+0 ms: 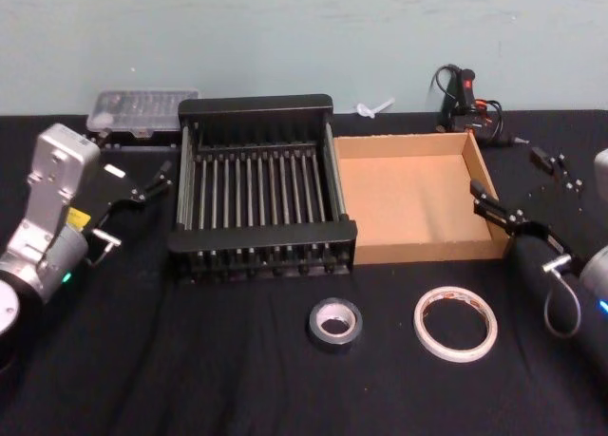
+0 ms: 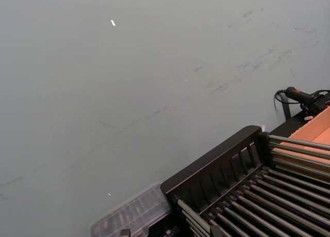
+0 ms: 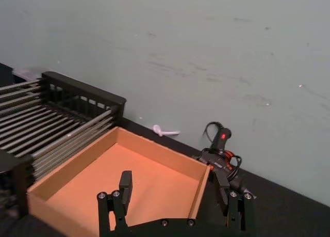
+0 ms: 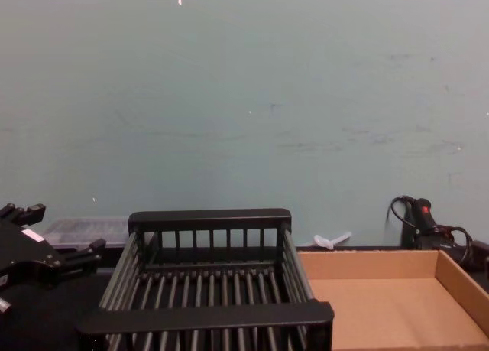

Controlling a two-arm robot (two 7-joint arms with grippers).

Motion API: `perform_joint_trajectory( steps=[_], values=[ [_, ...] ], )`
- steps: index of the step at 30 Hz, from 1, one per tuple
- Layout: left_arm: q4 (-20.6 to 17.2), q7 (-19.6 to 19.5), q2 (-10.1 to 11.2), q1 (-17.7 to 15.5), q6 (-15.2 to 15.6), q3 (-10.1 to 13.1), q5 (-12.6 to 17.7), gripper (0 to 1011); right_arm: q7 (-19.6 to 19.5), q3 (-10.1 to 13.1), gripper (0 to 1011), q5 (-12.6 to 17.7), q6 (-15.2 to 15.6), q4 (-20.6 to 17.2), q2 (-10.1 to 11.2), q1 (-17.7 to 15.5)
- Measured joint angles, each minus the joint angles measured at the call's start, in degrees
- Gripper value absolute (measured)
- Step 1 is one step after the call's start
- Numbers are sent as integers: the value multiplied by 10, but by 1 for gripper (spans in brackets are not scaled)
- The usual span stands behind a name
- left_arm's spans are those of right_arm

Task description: Pick up the white tape and place it into the black box , Pick up the silver tape and place it into the brown box.

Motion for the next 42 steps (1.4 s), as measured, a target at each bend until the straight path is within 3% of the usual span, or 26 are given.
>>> perform_joint_trajectory(
  steps=[7,12,21,32,42],
  values=[
    [0,0,0,0,0,0,0,1001,12,15,1002,17,11,-39,8,-39],
    [0,0,0,0,0,0,0,1001,18,27,1002,29,58,-80,23,-79],
    [0,0,0,0,0,0,0,1001,22,49,1002,42,107,-118,33,-122],
    [0,0,0,0,0,0,0,1001,35,56,1002,52,182,-129,36,-134],
    [0,0,0,0,0,0,0,1001,49,56,1002,54,255,-125,27,-122]
  ],
)
